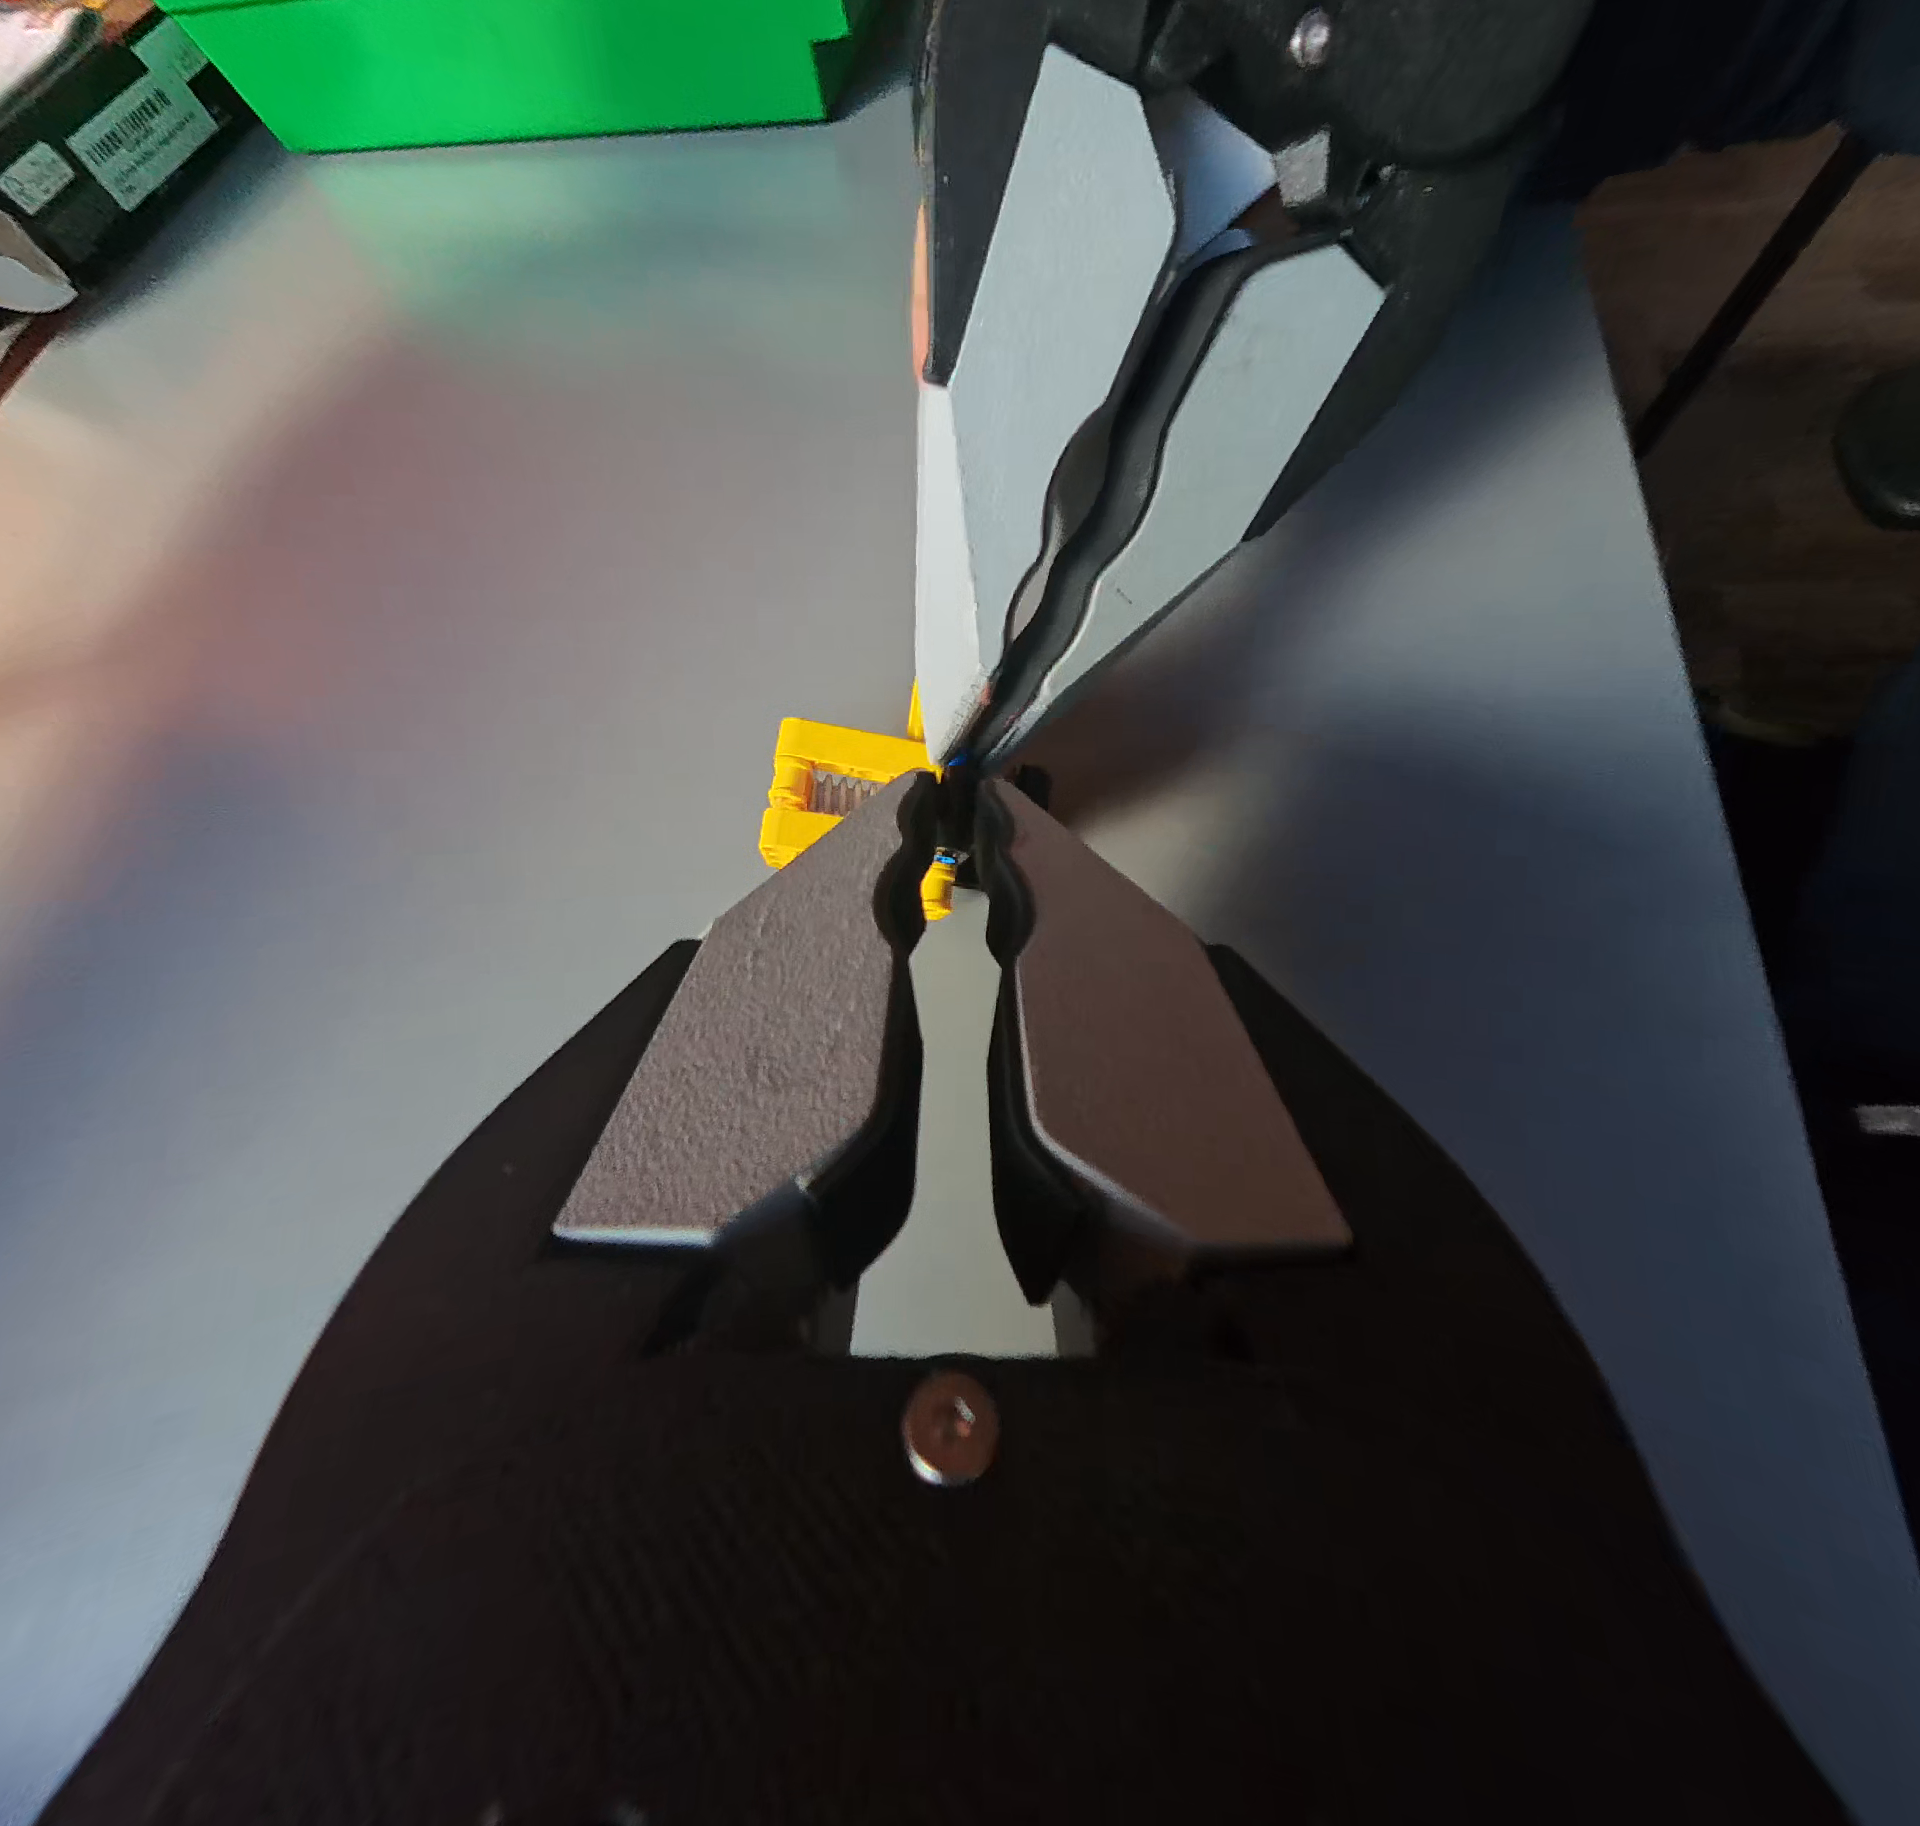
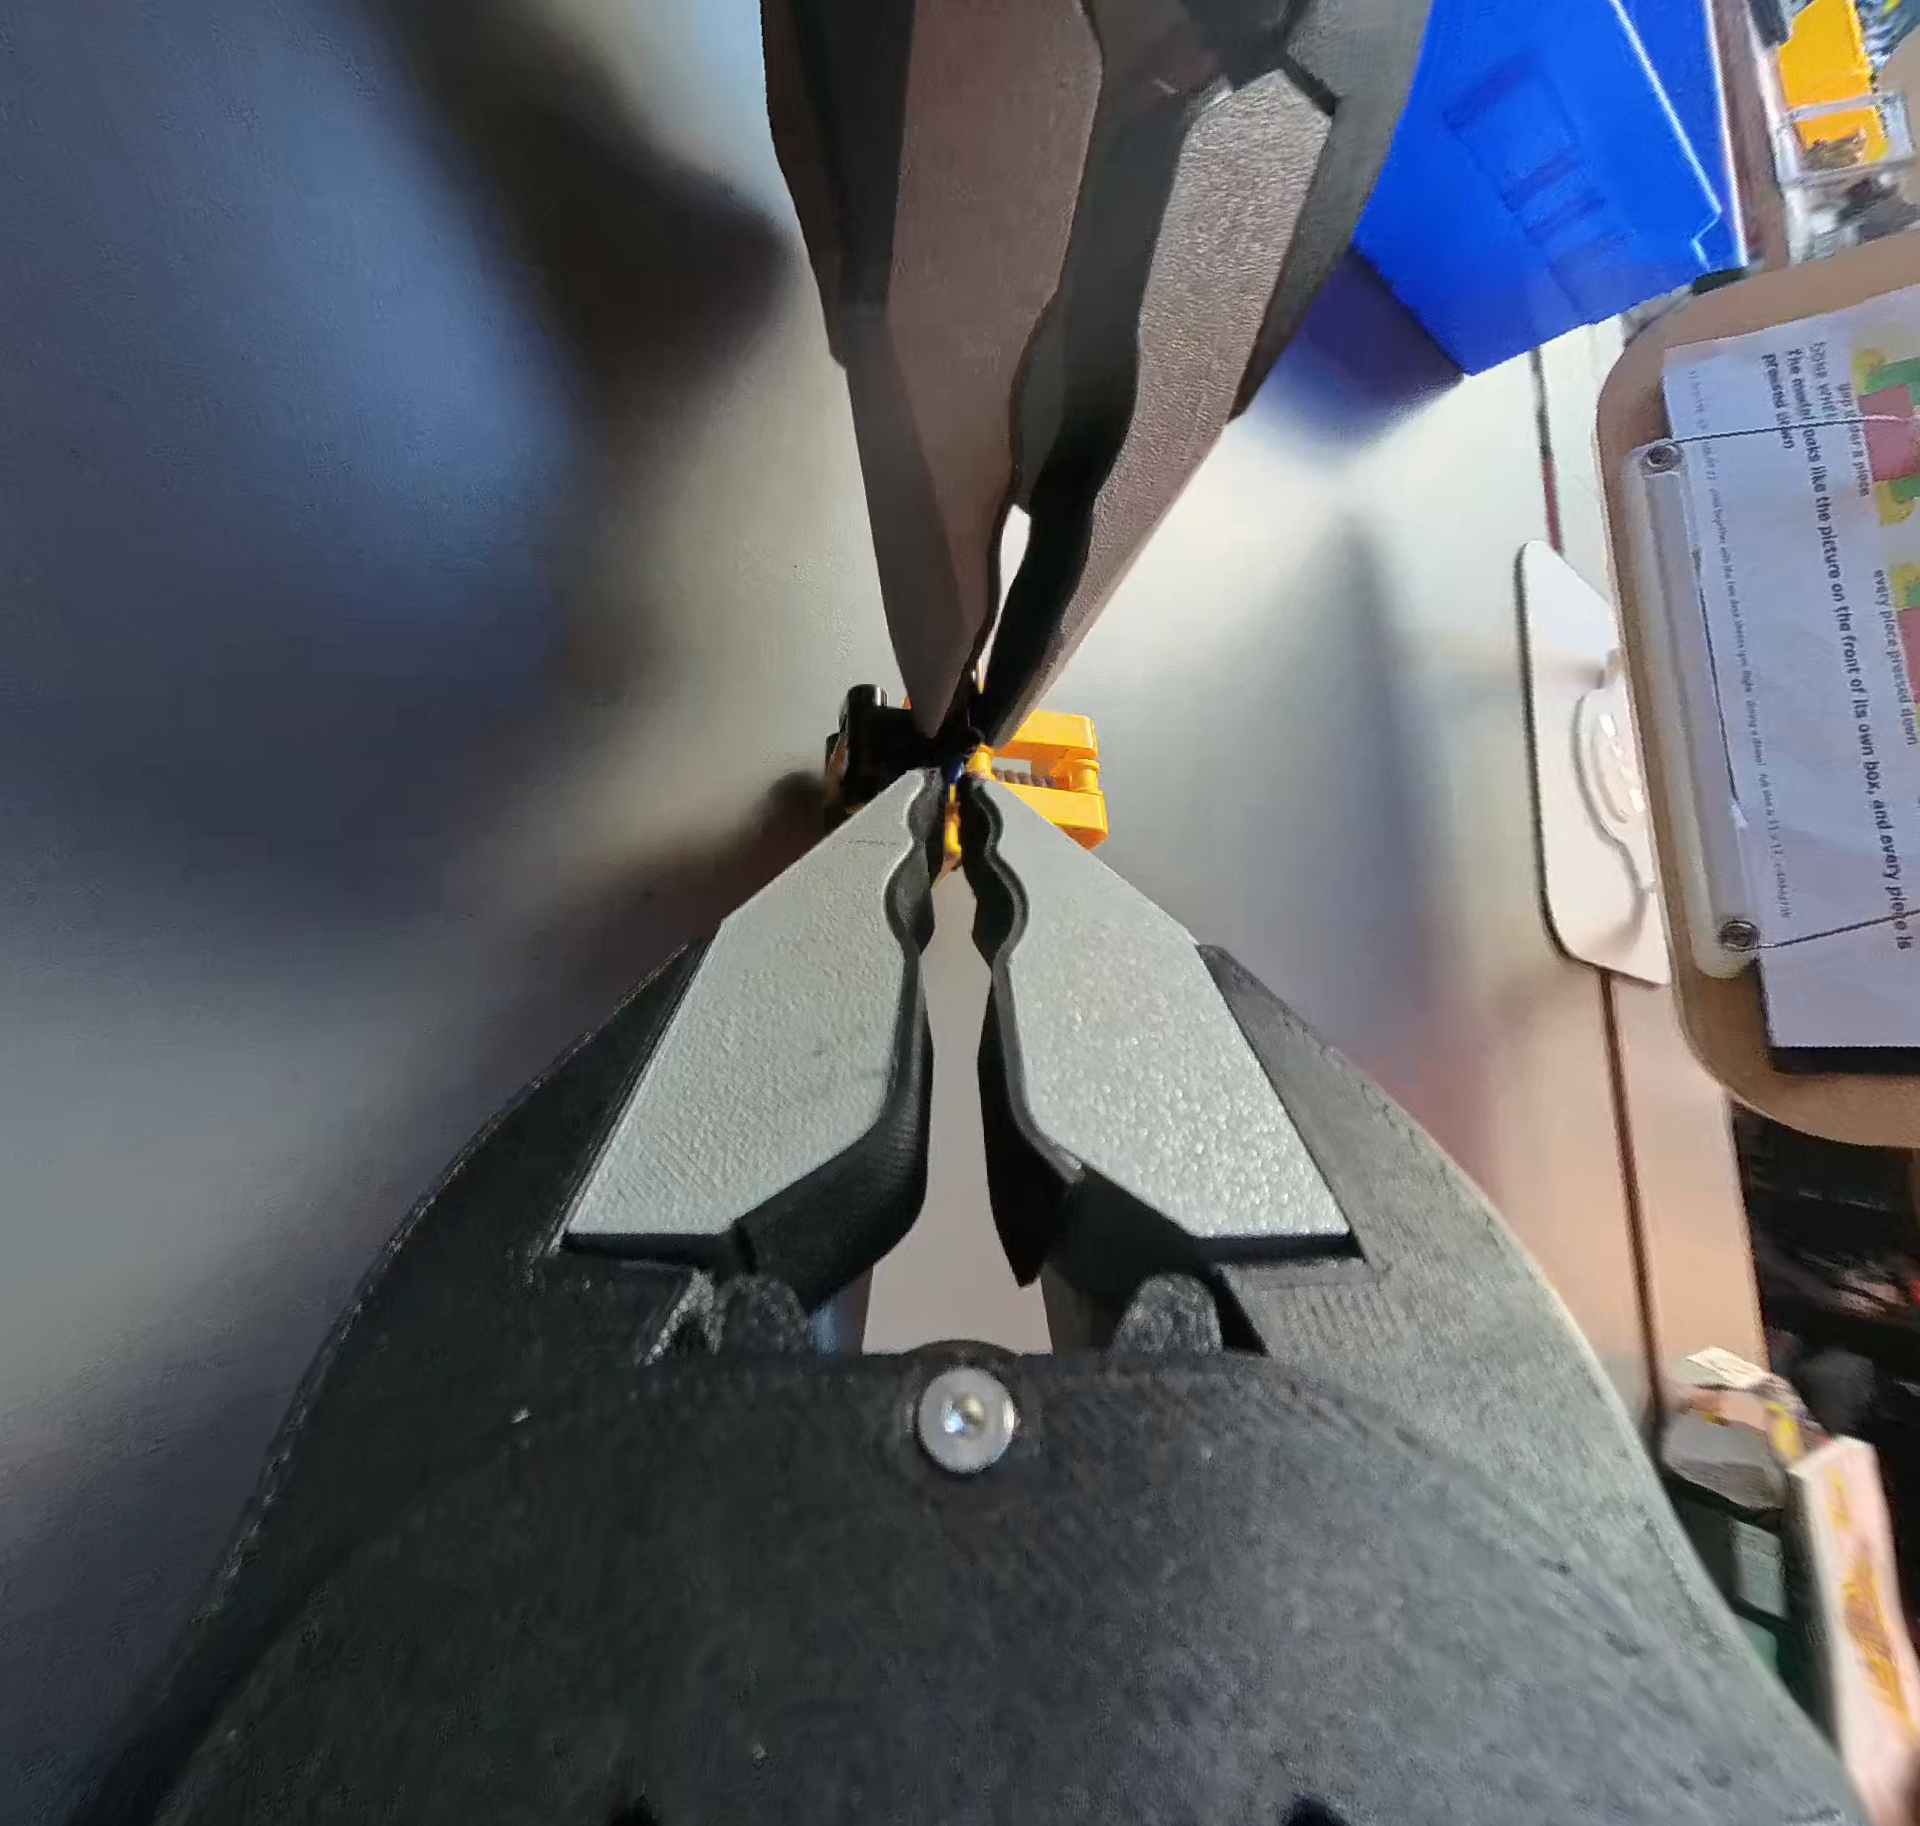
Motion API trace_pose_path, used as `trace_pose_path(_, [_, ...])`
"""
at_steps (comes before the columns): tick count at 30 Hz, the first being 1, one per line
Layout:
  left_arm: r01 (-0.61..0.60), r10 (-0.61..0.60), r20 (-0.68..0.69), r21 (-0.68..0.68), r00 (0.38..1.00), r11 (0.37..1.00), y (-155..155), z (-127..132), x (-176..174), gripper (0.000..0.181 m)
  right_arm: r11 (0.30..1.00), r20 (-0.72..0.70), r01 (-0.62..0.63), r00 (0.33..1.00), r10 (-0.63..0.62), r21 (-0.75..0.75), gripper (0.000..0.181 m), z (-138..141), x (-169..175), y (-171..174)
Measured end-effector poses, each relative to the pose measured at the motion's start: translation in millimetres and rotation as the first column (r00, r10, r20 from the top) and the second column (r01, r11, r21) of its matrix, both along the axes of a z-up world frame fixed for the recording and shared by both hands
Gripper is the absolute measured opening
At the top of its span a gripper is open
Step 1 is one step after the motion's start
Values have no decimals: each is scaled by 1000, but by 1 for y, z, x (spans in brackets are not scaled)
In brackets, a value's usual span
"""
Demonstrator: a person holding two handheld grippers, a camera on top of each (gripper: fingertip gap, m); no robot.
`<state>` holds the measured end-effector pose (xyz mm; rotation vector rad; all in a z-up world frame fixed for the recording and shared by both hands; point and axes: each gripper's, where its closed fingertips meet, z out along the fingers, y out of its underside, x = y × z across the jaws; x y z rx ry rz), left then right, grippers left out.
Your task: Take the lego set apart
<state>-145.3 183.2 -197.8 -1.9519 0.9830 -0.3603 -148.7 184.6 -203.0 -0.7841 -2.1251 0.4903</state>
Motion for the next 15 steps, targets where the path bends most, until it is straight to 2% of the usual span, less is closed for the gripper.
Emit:
trace_pose_path(1, [6,-5,40,-16,999,1000,-1,2,1,5,1000,-9,-2,1000,2,-20,1,2,1,0])
trace_pose_path(4, [9,-8,45,-12,999,1000,0,2,3,6,999,-14,-10,1000,10,-41,1,4,5,-1])
trace_pose_path(6, [16,-16,87,2,996,1000,-1,10,6,6,993,-36,-26,999,22,-117,1,12,7,-2])
trace_pose_path(9, [10,-9,94,-7,996,1000,0,8,6,6,997,-35,-25,999,23,-69,2,10,8,0])
trace_pose_path(15, [11,-13,134,14,991,1000,-1,17,10,6,987,-66,-45,997,35,-152,1,22,13,-1])
